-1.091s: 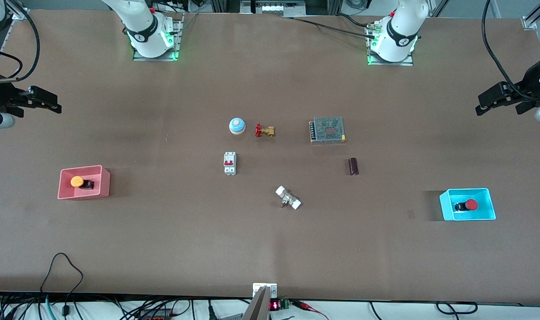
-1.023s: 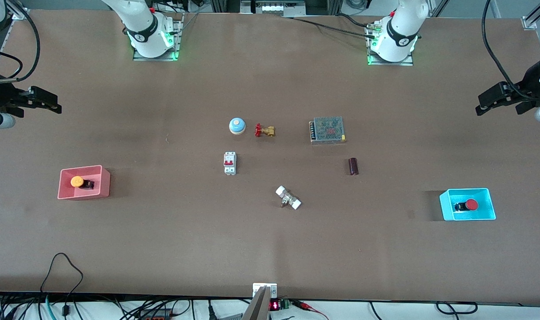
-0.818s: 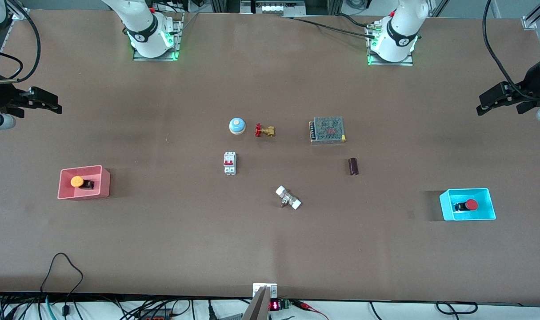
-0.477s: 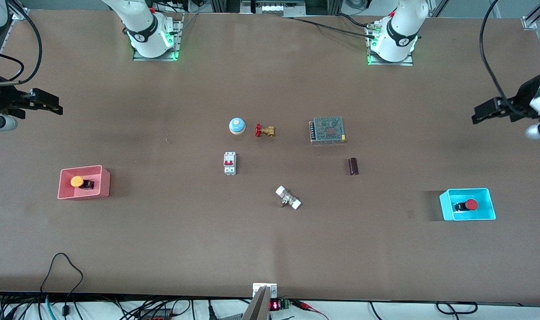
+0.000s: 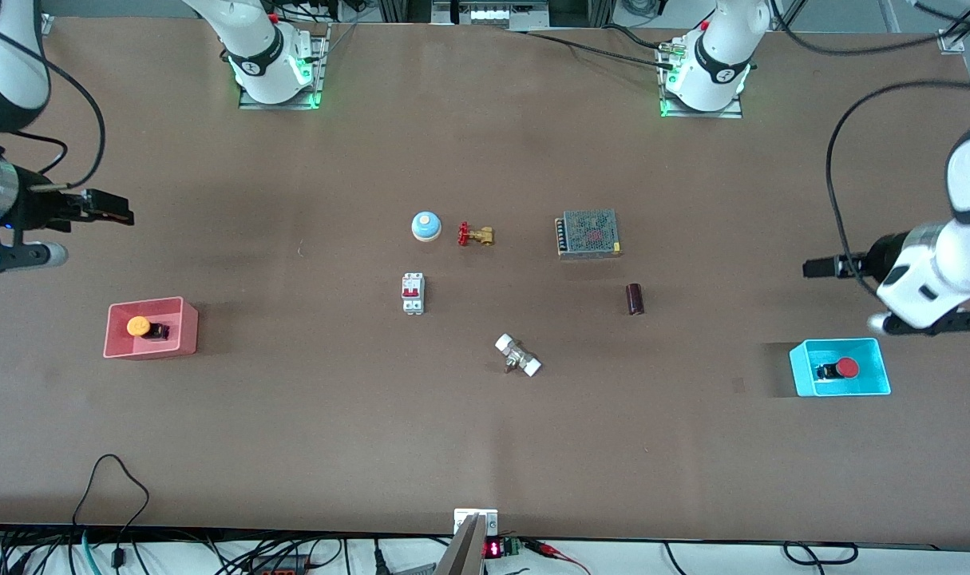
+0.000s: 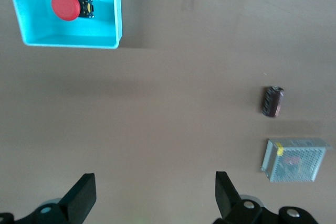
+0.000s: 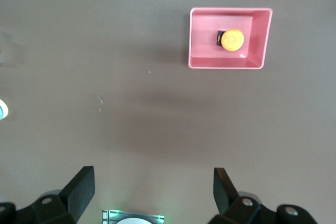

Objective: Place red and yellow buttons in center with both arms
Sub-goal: 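Lower both grippers over the pink and cyan boxes, then grasp the yellow button and red button with the right and left grippers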

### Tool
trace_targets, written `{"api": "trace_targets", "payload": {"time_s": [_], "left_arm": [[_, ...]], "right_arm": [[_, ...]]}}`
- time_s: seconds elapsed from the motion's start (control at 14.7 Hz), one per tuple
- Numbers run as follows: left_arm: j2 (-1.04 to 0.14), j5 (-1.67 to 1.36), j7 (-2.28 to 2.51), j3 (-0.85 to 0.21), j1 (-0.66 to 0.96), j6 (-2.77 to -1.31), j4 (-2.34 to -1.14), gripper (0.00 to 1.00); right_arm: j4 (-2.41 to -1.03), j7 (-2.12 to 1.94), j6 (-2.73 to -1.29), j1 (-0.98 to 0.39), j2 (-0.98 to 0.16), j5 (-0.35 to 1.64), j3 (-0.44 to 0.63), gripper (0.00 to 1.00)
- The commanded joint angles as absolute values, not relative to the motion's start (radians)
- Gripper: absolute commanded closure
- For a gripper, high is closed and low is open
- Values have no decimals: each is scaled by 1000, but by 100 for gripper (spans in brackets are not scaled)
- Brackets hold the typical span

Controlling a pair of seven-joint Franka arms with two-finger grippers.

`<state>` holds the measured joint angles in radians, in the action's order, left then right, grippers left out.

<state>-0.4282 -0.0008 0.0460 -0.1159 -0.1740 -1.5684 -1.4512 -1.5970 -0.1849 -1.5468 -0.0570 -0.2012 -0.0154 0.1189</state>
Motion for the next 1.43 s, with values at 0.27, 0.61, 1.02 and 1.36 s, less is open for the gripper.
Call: {"api": "trace_targets", "payload": {"time_s": [0.27,0.61,1.02,1.36], "left_arm": [[-626,20,31,-77,-268,-1712,-1338,0],[-630,69,2,-75,-272,-1896,-1424,0],[-725,69,-124,-71,-273,-2006,-1416,0],[-742,66,-167,-66,-304,-2040,-1416,0]], "right_arm": [[-1673,-167,-1693,-52,-258,-38,121,0],[-1839,-141,-1892,-60,-218,-123,120,0],[-2054,-204,-2248,21,-173,-133,121,0],[-2056,-287,-2411,69,-239,-129,120,0]]}}
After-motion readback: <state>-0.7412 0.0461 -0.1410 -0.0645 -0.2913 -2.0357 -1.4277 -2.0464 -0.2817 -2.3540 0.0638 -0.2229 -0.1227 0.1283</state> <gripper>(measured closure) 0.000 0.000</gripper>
